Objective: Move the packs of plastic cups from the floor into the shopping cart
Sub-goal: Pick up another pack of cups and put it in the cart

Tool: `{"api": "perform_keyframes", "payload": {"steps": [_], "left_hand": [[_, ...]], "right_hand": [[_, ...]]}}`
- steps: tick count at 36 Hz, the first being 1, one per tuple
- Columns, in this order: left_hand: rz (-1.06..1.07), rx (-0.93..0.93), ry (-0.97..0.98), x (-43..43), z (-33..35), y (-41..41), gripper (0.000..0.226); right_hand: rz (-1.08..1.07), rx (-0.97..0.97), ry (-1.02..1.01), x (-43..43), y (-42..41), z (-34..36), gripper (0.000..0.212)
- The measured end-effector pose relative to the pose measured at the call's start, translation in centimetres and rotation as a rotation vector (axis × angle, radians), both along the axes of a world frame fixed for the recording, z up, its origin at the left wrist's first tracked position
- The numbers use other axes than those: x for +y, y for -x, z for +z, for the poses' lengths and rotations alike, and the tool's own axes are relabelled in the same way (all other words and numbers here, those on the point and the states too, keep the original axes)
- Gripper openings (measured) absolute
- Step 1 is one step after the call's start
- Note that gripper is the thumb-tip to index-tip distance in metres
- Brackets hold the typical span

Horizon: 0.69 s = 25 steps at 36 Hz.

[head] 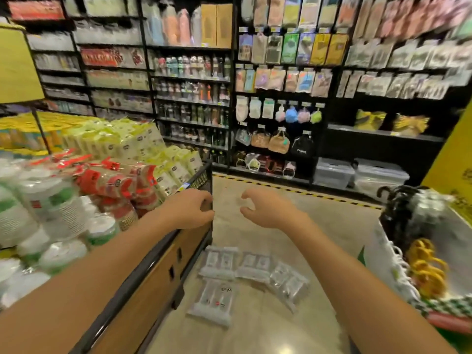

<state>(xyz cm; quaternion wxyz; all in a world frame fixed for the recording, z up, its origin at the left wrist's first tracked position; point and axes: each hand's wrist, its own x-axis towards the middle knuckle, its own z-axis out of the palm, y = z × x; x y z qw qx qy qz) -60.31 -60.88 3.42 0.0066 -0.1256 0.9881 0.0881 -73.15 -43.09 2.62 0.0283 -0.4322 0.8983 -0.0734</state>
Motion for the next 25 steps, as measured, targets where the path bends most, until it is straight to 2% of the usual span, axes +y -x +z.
{"api": "perform_keyframes", "payload": {"steps": [12, 25], "left_hand": [[-0.036, 0.015, -0.005, 1.2, -1.5, 6.8, 0.05], [-0.08, 0.03, -0.049, -7.5, -2.4, 15.6, 0.05]], "right_hand": [[-0.043, 0.024, -0.008, 1.6, 5.9, -2.0, 0.05], [-0.106, 0.025, -0.008, -6.4, 13.1, -2.4, 0.049]]}}
